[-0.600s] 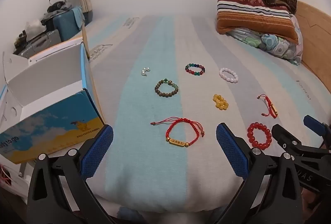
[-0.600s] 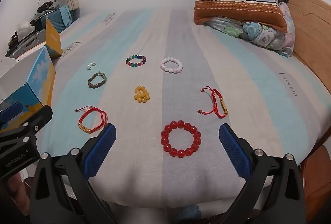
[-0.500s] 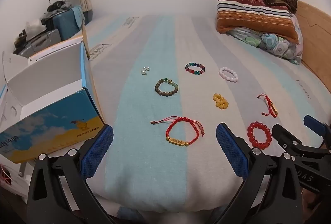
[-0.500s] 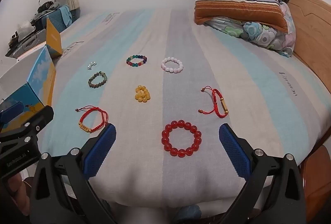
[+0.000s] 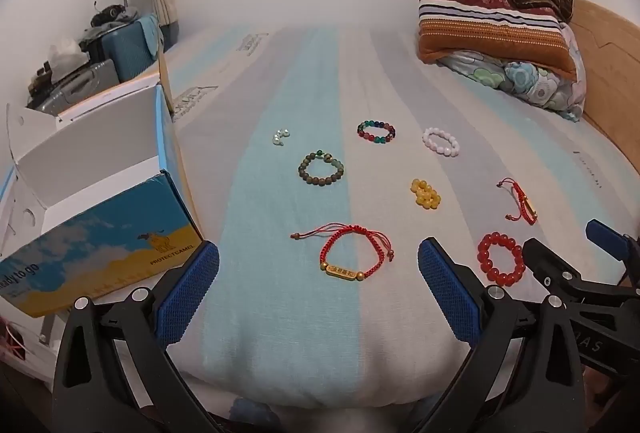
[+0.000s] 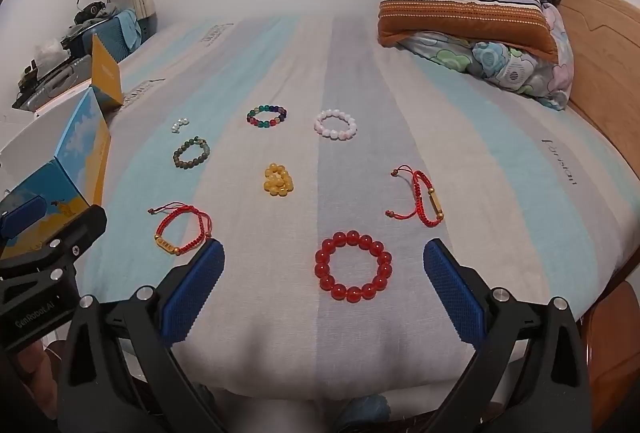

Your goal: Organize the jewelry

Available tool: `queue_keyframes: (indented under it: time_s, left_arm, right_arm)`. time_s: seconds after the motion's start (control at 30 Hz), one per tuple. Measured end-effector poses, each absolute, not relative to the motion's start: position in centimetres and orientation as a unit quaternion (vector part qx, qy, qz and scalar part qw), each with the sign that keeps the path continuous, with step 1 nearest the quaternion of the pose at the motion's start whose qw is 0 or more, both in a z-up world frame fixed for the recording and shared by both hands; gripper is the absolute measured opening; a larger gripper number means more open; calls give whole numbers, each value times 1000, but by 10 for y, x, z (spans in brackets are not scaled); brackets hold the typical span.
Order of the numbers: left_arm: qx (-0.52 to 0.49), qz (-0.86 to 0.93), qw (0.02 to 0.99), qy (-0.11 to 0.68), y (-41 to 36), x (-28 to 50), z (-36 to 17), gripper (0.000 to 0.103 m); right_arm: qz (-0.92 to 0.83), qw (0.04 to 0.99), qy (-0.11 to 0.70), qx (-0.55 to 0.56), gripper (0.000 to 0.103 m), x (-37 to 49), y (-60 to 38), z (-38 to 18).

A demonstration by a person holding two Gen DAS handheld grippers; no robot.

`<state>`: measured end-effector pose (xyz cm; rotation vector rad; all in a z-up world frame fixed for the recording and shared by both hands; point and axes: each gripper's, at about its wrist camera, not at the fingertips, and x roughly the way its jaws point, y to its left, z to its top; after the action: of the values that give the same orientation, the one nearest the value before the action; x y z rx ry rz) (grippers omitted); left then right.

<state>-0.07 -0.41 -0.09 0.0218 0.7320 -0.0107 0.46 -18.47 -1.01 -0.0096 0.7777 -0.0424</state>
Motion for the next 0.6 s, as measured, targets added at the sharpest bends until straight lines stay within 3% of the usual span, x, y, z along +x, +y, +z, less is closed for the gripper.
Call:
queue_keyframes:
  time_s: [0.6]
  left_arm:
    - [16, -5, 935, 353, -7, -5, 3, 97]
  right_arm:
    - [-16, 926, 378, -6, 96, 3, -182, -8]
